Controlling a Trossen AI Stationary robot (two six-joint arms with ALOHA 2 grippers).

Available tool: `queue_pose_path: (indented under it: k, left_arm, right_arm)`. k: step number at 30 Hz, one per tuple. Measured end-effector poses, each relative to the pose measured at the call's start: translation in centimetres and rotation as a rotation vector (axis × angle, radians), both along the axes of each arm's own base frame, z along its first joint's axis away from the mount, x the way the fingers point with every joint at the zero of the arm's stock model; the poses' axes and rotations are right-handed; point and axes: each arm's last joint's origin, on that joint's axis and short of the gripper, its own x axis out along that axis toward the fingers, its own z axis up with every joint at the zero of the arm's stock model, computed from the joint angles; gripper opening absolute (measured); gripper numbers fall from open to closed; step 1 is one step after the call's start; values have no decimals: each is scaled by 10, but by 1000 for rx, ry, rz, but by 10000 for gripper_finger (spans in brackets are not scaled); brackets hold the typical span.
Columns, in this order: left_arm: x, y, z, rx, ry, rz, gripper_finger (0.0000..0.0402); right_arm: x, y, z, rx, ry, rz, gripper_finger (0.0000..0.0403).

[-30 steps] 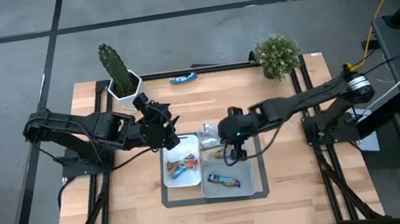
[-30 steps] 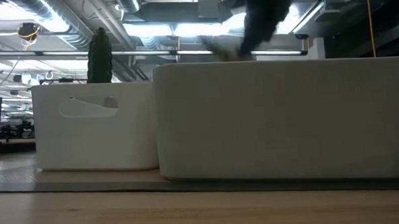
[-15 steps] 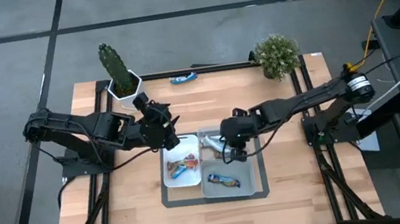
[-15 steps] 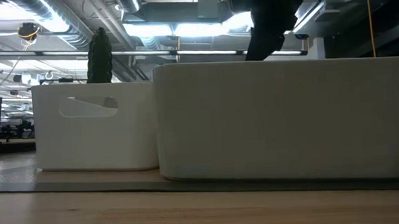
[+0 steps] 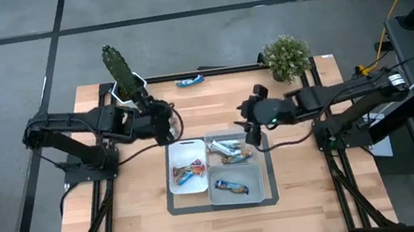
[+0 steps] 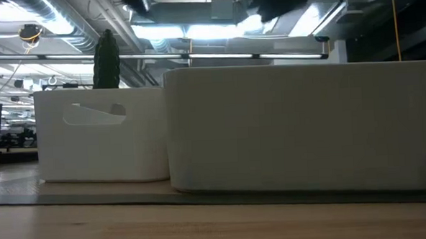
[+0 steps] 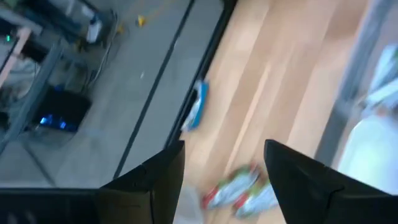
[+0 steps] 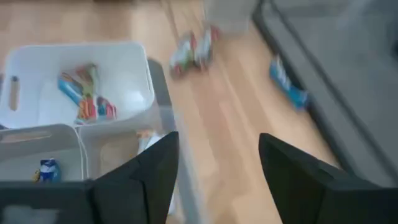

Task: Pick and place Granola Bars by type
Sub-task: Put the red granola bar into the white bin

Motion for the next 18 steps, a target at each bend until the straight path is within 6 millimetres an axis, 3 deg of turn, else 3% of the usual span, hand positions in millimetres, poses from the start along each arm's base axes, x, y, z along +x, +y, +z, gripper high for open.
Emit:
queue_pose_path:
  k: [4,8,18]
  left_arm:
    - [-5,19,-11,-1,96,74,212]
    - [-8,35,-29,-41,155,125,212]
    - [-12,60,-107,-83,298,193,212]
  right_arm:
    - [-8,-5,13,-113,-14,89,219]
    - [-13,-23,22,-168,-31,79,218]
    - [-17,-84,25,-139,-82,176,218]
